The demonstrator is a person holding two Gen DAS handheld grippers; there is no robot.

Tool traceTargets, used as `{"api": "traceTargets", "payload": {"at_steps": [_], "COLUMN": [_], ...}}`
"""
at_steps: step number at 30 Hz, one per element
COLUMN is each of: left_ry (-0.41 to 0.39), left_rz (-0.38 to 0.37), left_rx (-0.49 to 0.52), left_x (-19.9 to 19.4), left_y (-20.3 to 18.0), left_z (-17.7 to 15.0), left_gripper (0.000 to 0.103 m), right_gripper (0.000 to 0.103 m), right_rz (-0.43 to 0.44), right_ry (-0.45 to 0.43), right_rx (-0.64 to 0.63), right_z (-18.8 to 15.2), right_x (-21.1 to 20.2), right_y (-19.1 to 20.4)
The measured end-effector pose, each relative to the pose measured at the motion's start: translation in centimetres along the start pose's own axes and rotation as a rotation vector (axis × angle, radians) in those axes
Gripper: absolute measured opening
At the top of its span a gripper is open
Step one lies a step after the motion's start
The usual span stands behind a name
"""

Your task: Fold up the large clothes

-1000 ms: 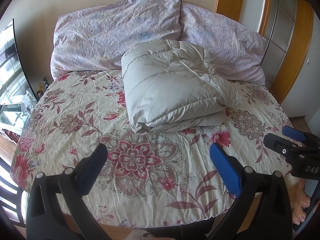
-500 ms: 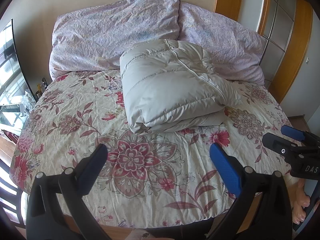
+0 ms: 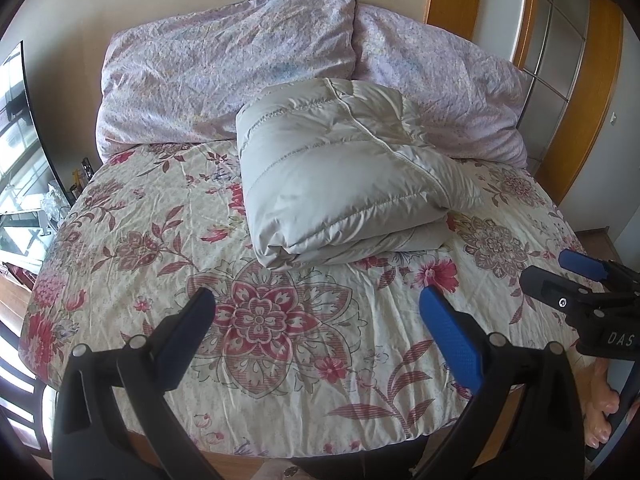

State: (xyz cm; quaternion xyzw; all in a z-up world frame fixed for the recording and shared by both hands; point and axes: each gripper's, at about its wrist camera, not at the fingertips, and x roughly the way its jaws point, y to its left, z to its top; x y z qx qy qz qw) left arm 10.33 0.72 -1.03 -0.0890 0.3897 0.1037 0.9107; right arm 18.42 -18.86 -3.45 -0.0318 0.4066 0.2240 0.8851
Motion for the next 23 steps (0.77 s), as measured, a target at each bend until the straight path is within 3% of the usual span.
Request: {"api": "traceTargets", "payload": {"at_steps": [23], "left_ry": [0.004], "left_rz": [-0.007], "left_rx": [-0.005], "left_x": [0.22], "left_y": [0.05], "left_z": [-0.12], "left_gripper": [0.101], "right_gripper": [0.102], "right_rz": [0.002], "right_ry": [0.001], "right_rx": [0.000], "right_z": [0.05], "right_x": [0.01], "right_y": [0.03]}}
